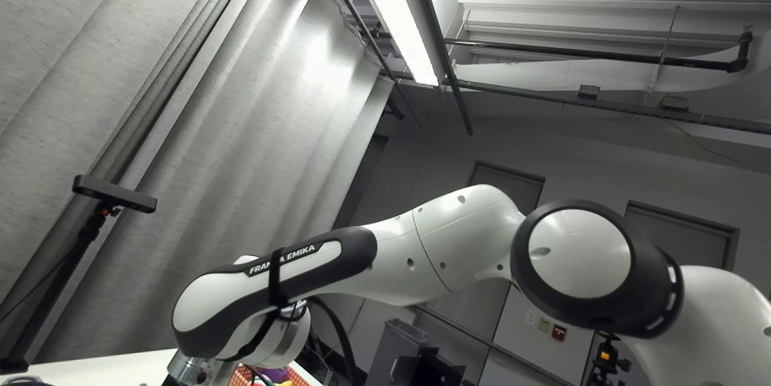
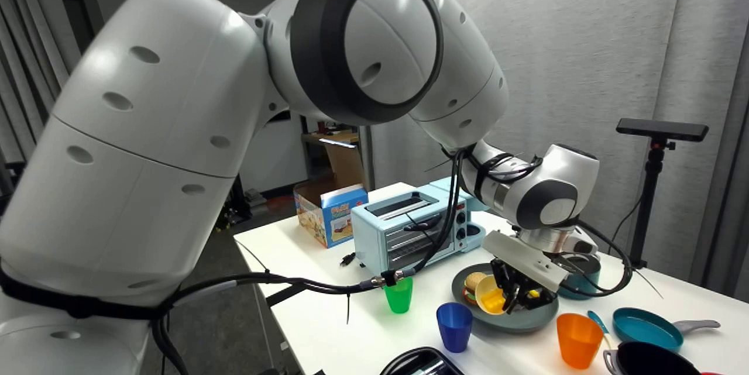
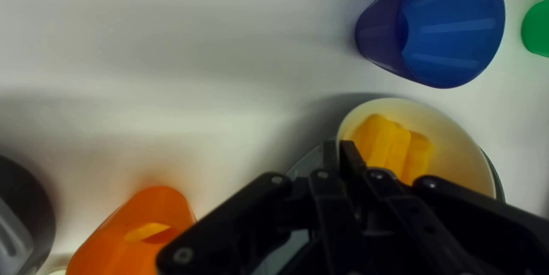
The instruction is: Pour the contents in the bowl into the blue cup
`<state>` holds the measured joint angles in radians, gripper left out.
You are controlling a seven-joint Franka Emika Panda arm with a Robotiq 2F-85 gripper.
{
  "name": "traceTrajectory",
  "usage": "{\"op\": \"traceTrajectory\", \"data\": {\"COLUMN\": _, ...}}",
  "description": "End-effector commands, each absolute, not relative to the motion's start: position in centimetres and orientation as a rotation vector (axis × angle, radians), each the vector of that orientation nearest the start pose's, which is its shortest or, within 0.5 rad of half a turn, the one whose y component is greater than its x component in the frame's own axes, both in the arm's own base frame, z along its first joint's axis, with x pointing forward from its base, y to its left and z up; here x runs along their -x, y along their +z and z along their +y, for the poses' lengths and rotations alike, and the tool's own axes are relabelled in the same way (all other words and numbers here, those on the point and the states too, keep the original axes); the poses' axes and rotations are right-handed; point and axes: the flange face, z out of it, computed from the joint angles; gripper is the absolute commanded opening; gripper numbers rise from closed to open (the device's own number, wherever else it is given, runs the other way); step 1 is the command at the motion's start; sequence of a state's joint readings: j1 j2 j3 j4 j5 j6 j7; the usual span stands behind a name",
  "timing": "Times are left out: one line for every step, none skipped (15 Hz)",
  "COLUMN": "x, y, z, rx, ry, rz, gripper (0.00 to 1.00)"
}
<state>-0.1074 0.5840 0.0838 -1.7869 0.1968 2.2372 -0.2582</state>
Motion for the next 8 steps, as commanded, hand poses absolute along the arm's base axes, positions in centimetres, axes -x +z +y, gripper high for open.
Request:
{"op": "traceTrajectory", "data": {"x": -64.7, "y": 21.7, "z": 0.2, "rx": 2.925, "ry": 0.125, "rz": -0.19, "gripper": 0.02}}
{"op": "traceTrajectory", "data": {"x": -64.8, "y": 21.8, "z": 0.6, "rx": 2.922, "ry": 0.118, "rz": -0.201, "gripper": 0.02}}
{"op": "traceTrajectory", "data": {"x": -64.8, "y": 21.9, "z": 1.1, "rx": 2.92, "ry": 0.111, "rz": -0.213, "gripper": 0.02}}
{"op": "traceTrajectory", "data": {"x": -64.9, "y": 22.0, "z": 1.5, "rx": 2.918, "ry": 0.106, "rz": -0.225, "gripper": 0.02}}
{"op": "traceTrajectory", "data": {"x": -64.8, "y": 22.0, "z": 2.0, "rx": 2.914, "ry": 0.103, "rz": -0.241, "gripper": 0.02}}
{"op": "traceTrajectory", "data": {"x": -64.6, "y": 22.0, "z": 2.5, "rx": 2.911, "ry": 0.103, "rz": -0.256, "gripper": 0.02}}
{"op": "traceTrajectory", "data": {"x": -64.5, "y": 22.0, "z": 2.9, "rx": 2.906, "ry": 0.107, "rz": -0.272, "gripper": 0.02}}
{"op": "traceTrajectory", "data": {"x": -64.3, "y": 22.1, "z": 3.2, "rx": 2.904, "ry": 0.11, "rz": -0.289, "gripper": 0.02}}
